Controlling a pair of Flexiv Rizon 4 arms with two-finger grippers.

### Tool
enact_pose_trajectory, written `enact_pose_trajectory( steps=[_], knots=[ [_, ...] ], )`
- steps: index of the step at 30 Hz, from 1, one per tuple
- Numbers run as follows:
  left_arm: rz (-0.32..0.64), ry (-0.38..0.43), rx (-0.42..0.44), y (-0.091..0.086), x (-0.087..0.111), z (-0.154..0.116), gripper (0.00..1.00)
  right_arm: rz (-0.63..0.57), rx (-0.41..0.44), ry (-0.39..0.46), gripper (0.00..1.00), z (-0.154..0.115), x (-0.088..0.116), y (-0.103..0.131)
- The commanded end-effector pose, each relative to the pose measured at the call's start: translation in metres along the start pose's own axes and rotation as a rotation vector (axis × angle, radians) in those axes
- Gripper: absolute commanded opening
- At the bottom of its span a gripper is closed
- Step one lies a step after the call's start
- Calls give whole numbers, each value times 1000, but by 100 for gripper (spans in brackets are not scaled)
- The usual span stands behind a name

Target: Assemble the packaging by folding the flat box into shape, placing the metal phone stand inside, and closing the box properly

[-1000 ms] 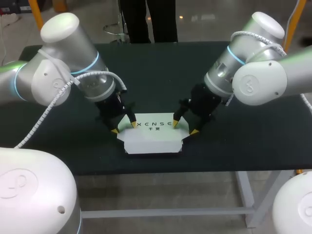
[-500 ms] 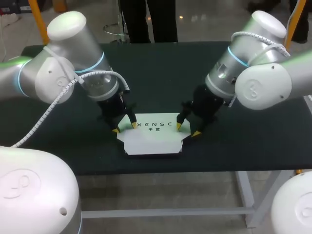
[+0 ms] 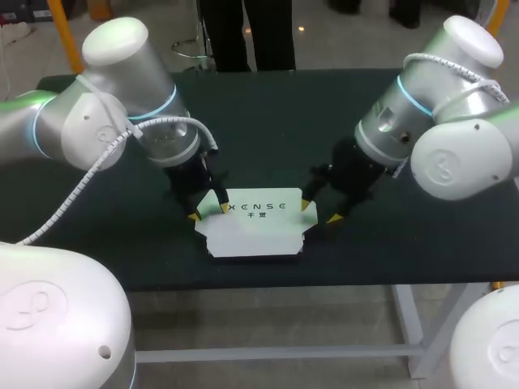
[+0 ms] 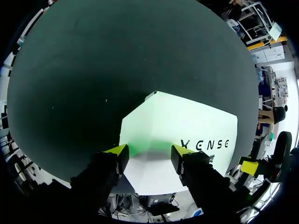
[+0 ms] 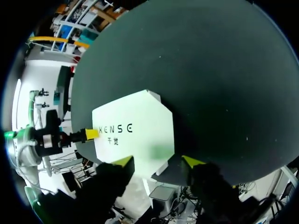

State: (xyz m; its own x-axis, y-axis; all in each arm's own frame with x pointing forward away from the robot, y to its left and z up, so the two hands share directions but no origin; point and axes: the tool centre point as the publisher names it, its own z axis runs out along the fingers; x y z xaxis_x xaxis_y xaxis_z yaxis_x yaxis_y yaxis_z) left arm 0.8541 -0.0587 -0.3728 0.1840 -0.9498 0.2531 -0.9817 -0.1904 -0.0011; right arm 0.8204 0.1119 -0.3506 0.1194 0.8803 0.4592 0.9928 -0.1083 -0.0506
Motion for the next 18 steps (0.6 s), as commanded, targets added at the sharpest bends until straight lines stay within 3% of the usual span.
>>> enact_pose_trajectory(
  steps=[1,18],
  knots=[
    [-1,-11,-1,-1,3,3,62,-14,13,-12,71,8,9,1],
    [13,-19,-7,1,1,6,59,-21,70,-12,57,33,5,11]
  ],
)
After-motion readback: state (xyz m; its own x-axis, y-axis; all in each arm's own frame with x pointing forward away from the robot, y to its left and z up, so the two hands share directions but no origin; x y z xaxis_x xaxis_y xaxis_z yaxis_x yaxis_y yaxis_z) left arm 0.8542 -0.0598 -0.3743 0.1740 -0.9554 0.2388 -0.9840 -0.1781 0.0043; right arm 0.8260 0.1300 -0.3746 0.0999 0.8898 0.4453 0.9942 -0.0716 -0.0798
